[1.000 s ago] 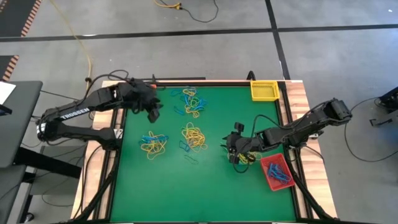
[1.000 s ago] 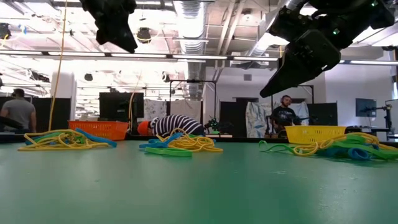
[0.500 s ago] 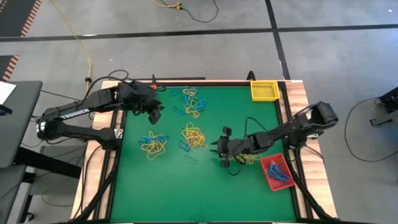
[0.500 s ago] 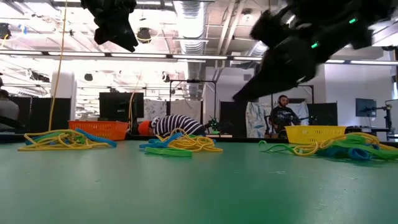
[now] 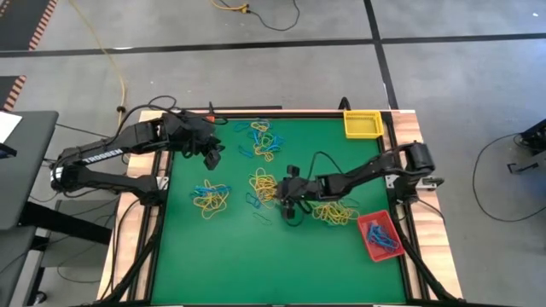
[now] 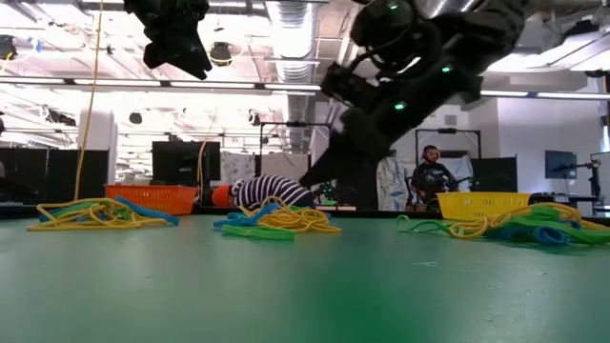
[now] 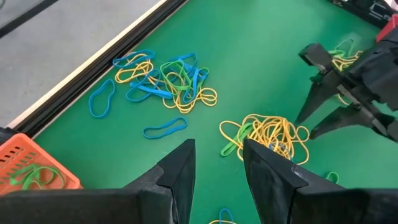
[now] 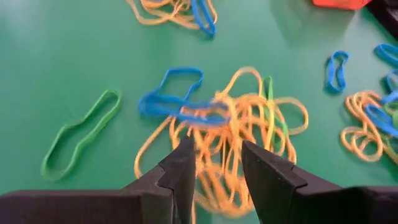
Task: Sort rubber bands into baskets
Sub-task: Put the yellow rubber band into the yellow bin
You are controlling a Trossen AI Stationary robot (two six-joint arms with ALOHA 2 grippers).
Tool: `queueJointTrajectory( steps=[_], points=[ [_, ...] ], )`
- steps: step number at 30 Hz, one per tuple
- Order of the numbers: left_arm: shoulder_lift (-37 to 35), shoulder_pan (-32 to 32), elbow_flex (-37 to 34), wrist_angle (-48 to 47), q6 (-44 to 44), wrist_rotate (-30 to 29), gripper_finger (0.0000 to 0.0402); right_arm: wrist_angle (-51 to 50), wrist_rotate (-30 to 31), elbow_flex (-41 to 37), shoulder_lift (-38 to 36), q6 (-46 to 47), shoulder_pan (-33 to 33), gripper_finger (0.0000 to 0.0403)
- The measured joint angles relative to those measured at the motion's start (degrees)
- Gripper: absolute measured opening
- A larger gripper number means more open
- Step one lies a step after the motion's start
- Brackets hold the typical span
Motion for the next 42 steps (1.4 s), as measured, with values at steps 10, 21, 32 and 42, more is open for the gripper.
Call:
queueJointTrajectory(
  steps=[10,21,32,42],
  points=[
    [0.0,0.0,0.0,0.1,0.0,-0.2,0.0124,-2.4,-4.4,6.0,6.7,-1.3,-3.1,0.0164],
    [0.0,0.0,0.0,0.1,-0.5,-0.2,0.0124,-3.3,-4.0,6.6,6.4,-3.6,-4.0,0.0115],
    [0.0,0.0,0.0,0.1,-1.1,-0.2,0.0124,-4.1,-5.8,6.5,6.8,-2.6,-4.6,0.0089],
    [0.0,0.0,0.0,0.1,-1.1,-0.2,0.0124,-3.5,-6.0,6.5,6.8,-3.5,-6.5,0.0089]
  ],
)
